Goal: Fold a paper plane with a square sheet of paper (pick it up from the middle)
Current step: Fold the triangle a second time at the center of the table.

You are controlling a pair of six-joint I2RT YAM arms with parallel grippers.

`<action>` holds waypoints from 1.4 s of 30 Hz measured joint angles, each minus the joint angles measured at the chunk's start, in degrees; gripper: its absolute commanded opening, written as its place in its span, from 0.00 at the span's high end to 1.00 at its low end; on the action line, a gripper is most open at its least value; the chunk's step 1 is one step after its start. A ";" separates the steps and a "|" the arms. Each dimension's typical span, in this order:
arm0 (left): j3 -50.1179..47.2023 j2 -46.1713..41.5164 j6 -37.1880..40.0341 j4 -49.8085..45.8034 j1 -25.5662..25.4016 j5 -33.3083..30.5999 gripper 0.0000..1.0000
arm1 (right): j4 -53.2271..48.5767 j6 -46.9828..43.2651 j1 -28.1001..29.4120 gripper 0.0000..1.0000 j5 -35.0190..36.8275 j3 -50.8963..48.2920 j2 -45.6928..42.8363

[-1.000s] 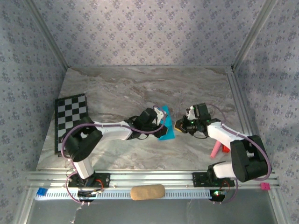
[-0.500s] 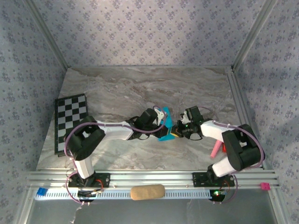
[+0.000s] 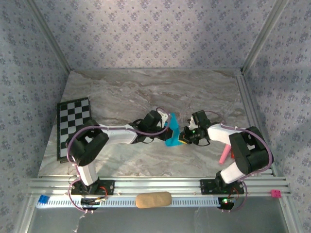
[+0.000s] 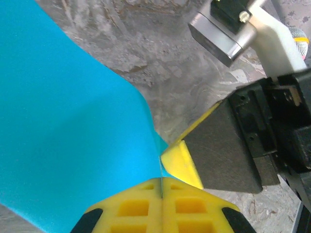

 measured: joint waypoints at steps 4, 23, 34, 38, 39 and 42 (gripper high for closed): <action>0.00 0.85 0.26 -0.48 0.63 -0.70 1.00 | -0.63 -0.50 0.02 1.00 0.02 0.57 0.33; 0.17 1.86 2.86 -5.55 1.33 -5.01 0.97 | -1.03 -0.76 0.22 1.00 0.02 0.98 0.63; 0.85 1.86 3.13 -6.82 1.33 -6.25 0.97 | -1.22 -0.76 0.28 1.00 0.07 1.07 0.63; 0.85 2.08 3.45 -7.37 1.36 -6.71 0.97 | -1.25 -0.76 0.28 1.00 0.07 1.11 0.63; 0.87 2.19 3.48 -7.45 1.36 -6.82 0.97 | -1.25 -0.76 0.33 1.00 0.09 1.11 0.63; 0.98 2.86 3.48 -7.54 1.33 -6.91 0.97 | -1.27 -0.76 0.37 1.00 0.26 1.11 0.63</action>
